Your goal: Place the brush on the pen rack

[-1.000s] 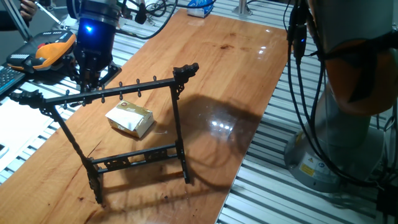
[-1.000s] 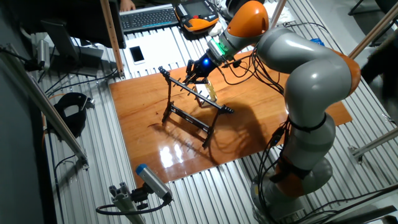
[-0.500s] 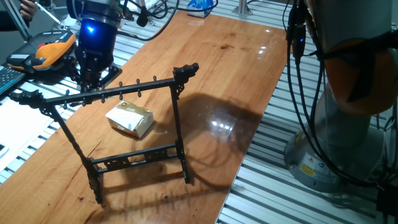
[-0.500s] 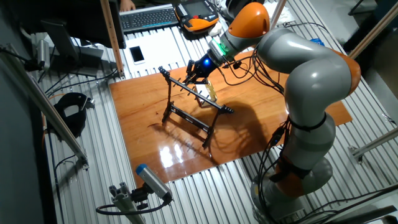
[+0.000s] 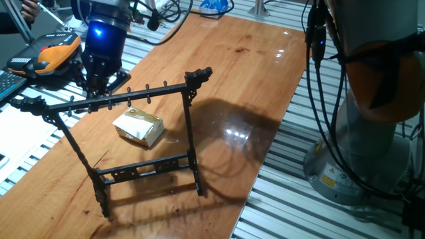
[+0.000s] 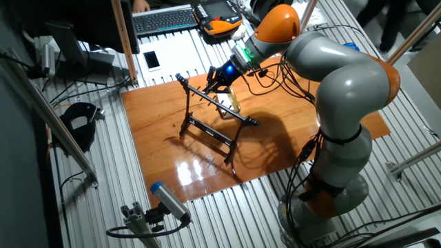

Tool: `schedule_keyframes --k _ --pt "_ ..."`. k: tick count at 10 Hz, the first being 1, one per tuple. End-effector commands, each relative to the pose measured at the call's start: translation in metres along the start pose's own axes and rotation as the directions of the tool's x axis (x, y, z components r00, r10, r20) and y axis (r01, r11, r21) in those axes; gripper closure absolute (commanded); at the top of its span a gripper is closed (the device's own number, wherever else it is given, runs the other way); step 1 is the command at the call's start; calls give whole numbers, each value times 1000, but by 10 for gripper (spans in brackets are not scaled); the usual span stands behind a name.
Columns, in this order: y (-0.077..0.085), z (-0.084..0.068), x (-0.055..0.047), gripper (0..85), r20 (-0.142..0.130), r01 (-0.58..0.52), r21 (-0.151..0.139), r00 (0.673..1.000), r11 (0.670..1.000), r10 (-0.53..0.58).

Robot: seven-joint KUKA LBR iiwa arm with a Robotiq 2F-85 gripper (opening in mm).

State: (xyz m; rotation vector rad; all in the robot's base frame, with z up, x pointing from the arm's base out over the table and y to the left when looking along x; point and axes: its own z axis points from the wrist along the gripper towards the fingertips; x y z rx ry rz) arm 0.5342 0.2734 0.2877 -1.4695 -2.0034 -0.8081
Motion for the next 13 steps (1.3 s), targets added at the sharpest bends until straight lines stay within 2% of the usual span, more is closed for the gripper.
schedule_keyframes --k 1,8,9,10,11,12,13 --pt "0 0 -1 850 1 1 -2 1000 1000 -1" --pt "0 3 -7 850 25 9 -19 1000 1000 -9" --pt "0 4 -8 850 29 13 -32 1000 999 -12" --pt "0 4 -7 850 44 6 -47 999 999 -3" --pt "0 4 -7 680 53 15 -46 998 999 -12" --pt "0 3 -7 680 64 19 -49 998 999 -16" --pt "0 3 -7 510 77 18 -55 997 998 -14"
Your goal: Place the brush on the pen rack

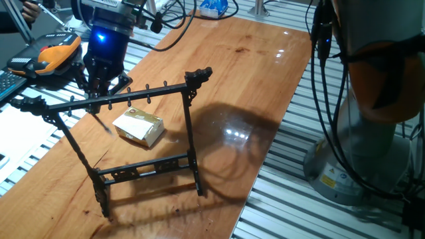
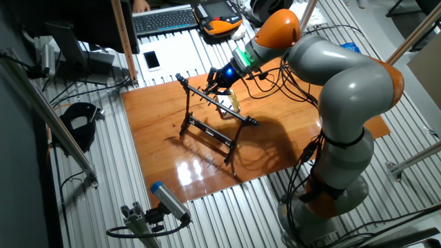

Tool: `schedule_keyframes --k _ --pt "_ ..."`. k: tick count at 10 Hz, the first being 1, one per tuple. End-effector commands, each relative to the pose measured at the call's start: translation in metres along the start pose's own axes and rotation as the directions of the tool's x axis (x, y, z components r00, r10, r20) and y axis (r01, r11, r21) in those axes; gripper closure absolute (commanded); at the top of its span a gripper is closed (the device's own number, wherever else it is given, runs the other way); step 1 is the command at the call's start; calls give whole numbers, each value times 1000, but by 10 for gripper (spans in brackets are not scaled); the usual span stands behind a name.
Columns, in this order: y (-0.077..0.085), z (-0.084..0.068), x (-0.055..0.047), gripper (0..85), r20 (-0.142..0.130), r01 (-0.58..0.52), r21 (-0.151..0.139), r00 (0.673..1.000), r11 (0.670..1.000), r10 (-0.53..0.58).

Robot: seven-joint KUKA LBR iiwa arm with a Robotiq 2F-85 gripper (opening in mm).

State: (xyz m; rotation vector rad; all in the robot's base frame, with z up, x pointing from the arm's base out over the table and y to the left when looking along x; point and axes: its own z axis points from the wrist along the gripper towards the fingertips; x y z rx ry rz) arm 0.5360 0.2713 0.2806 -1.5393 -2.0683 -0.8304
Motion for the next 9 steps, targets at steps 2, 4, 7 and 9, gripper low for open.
schedule_keyframes --k 2,4,7,9 --pt "0 0 0 510 38 4 -14 999 1000 -3" --pt "0 -1 -1 510 62 6 -13 998 1000 -5" --pt "3 -6 -2 510 149 59 11 987 998 -60" --pt "12 -23 -6 510 205 100 53 973 994 -108"
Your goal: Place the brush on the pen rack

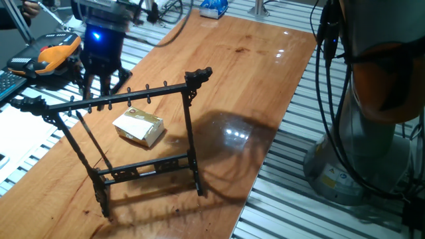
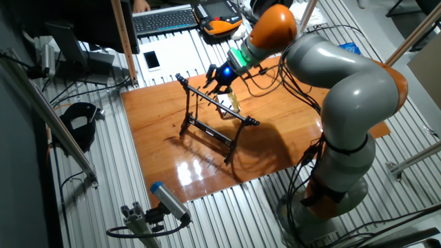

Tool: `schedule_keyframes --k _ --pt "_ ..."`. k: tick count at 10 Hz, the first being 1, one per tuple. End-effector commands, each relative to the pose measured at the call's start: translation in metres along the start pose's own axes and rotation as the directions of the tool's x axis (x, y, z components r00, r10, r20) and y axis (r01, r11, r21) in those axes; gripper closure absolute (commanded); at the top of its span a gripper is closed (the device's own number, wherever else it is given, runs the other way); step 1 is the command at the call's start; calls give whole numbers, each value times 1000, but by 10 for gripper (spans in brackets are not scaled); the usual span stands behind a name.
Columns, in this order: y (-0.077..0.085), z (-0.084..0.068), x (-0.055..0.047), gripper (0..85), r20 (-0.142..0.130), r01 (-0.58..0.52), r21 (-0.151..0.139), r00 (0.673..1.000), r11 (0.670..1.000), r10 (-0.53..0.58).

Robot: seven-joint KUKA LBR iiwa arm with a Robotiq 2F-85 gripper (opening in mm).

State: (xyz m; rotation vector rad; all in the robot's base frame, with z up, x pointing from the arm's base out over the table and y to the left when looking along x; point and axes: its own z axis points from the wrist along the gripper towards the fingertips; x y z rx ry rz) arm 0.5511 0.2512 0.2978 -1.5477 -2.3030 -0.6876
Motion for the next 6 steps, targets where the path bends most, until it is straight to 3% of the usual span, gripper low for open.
schedule_keyframes --k 1,2,3,4,5,6 --pt "2 -9 -5 510 30 26 13 999 1000 -27" --pt "4 -19 -13 510 40 60 31 997 998 -61" --pt "5 -27 -21 680 55 102 47 993 994 -105" --pt "6 -34 -29 680 70 146 61 986 987 -150" --pt "5 -41 -36 850 112 214 96 968 972 -224" --pt "5 -44 -39 850 148 259 130 949 957 -277"
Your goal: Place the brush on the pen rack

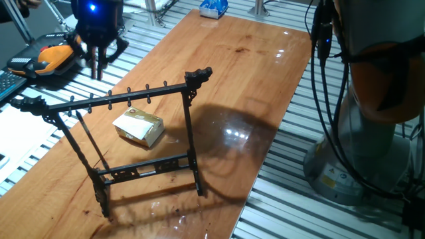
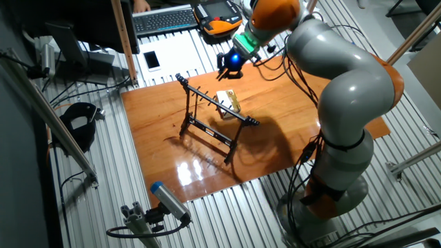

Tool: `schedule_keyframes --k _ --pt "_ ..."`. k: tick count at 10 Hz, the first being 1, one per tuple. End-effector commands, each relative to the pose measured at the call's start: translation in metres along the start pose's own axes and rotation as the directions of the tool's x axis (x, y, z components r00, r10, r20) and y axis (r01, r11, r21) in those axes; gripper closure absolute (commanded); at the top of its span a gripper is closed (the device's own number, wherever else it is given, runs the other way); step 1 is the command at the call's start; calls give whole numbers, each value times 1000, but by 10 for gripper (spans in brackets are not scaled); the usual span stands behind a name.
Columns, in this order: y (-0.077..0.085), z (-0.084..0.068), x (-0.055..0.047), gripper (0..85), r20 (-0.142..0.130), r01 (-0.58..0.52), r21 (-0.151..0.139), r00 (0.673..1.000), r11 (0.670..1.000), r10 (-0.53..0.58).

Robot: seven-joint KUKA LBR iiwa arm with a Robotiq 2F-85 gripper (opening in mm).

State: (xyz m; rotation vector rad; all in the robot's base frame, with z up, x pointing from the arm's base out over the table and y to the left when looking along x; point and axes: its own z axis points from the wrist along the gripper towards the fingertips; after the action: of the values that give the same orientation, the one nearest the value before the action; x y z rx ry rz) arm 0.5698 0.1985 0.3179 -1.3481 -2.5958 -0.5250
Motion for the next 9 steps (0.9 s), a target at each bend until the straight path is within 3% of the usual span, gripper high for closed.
schedule_keyframes --k 1,3,4,6,9 --pt "-1 -1 -1 850 67 111 45 991 993 -114" --pt "-7 -1 -7 850 151 278 149 942 949 -299" --pt "-13 -3 -14 850 159 350 168 913 922 -376" --pt "-18 -19 -26 850 135 427 173 883 888 -450" --pt "-32 -31 -45 850 117 612 298 738 732 -665"
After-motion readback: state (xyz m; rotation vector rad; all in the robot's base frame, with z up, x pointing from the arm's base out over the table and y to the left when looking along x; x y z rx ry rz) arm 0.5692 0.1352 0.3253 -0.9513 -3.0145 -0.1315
